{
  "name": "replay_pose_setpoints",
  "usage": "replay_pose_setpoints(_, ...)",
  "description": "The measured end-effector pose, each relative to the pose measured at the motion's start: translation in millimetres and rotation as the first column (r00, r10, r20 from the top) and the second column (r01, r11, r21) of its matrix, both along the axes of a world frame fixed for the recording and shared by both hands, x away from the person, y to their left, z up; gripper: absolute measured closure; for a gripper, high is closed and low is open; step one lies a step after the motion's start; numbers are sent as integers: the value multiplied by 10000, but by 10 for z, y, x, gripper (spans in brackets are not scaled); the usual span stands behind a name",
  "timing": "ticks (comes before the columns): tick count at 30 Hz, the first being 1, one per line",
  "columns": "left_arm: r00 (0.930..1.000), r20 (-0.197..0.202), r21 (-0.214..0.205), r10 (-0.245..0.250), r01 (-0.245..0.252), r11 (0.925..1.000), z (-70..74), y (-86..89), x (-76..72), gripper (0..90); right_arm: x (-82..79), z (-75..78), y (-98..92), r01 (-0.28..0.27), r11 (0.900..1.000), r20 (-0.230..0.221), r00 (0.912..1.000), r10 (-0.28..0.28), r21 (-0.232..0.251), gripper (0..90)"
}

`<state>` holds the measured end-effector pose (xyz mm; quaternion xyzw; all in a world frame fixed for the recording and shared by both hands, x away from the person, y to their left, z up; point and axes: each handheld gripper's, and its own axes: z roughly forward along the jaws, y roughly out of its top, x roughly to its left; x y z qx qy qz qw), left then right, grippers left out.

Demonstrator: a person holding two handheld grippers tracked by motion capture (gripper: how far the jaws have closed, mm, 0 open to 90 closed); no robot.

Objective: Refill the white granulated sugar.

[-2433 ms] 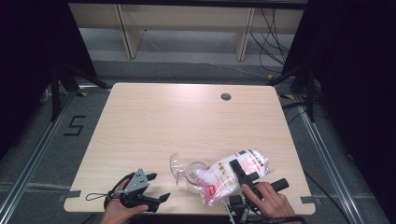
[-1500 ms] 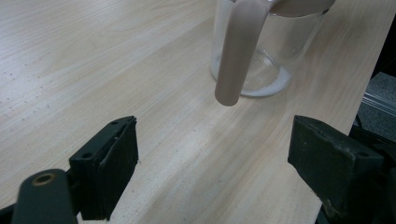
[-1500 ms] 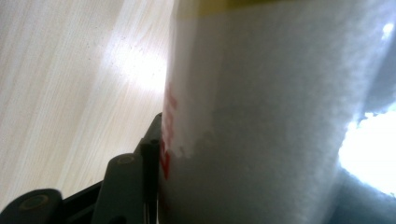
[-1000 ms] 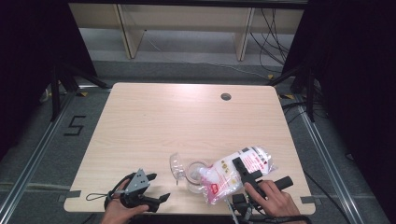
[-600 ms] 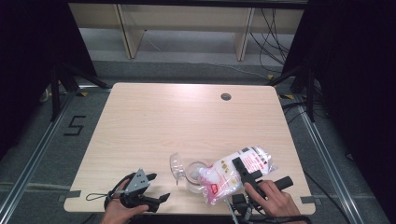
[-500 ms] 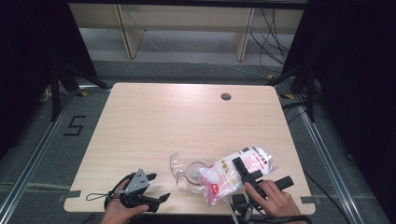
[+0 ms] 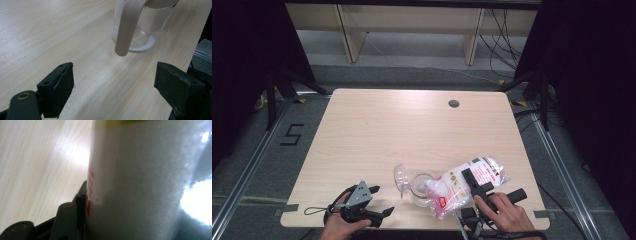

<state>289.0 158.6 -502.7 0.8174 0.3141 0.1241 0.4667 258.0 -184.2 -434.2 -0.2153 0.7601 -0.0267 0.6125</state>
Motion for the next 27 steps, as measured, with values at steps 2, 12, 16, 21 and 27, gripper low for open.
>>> replay_pose_setpoints(2,10000,1,-5,4,-4,10000,0,0,0,157,1,6,1,-9,10000,-13,10000,9,-47,510)
replay_pose_setpoints(12,10000,-3,-28,6,-6,10000,-2,0,1,156,11,21,-8,-38,9998,12,10000,39,-192,512)
replay_pose_setpoints(16,10000,-11,-14,0,0,10000,-1,0,0,157,1,18,-17,97,10000,-34,9999,-97,12,513)
replay_pose_setpoints(21,10000,-8,-13,9,-9,10000,-1,0,0,157,-2,16,-21,109,9999,-43,9999,-108,59,514)
replay_pose_setpoints(27,10000,38,30,-53,53,10000,1,3,4,157,9,12,-24,100,9999,-124,9999,-101,-21,515)
